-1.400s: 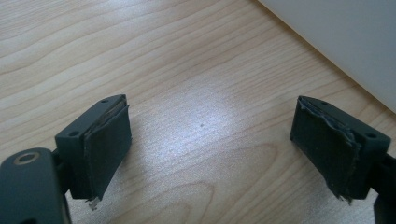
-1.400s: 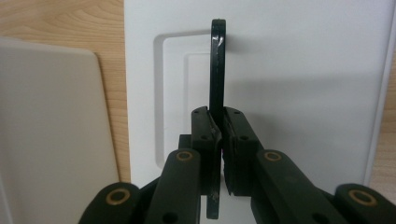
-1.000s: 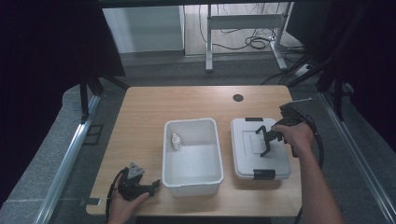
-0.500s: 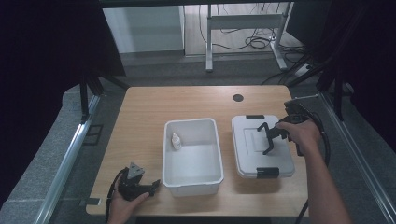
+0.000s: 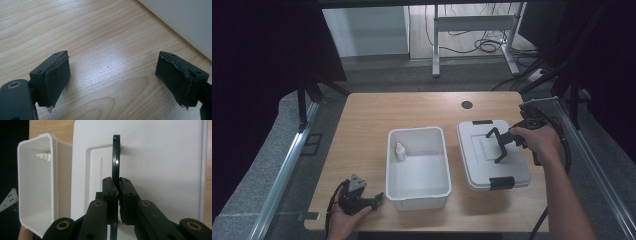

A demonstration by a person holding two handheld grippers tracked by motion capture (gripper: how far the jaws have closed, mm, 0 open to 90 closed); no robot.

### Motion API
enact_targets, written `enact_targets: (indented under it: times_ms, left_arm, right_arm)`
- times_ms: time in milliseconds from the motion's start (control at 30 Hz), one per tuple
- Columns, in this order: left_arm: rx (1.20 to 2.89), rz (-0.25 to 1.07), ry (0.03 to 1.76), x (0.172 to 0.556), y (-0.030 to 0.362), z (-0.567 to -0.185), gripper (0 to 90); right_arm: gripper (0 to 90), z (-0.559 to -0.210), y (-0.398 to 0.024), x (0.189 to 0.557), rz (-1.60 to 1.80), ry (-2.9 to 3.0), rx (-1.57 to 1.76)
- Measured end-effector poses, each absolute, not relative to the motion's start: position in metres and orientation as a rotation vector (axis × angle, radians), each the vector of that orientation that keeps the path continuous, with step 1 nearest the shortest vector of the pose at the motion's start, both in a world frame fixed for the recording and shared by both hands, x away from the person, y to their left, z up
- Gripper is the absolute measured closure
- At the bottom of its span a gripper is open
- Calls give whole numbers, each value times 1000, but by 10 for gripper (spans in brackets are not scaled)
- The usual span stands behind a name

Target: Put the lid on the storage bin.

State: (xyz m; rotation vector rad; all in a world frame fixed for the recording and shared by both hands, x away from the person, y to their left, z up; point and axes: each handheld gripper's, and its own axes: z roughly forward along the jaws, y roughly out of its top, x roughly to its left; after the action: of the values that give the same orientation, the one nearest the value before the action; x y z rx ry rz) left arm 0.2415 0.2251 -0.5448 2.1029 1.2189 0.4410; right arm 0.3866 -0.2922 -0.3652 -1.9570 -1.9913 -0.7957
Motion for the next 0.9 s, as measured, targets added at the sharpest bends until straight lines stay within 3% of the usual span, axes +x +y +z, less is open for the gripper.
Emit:
enact_targets:
  times_ms: [900]
  left_arm:
    - [2104, 439, 1219, 241, 225, -545, 124]
  right_arm:
    - [850, -342, -290, 379, -842, -2016, -1899]
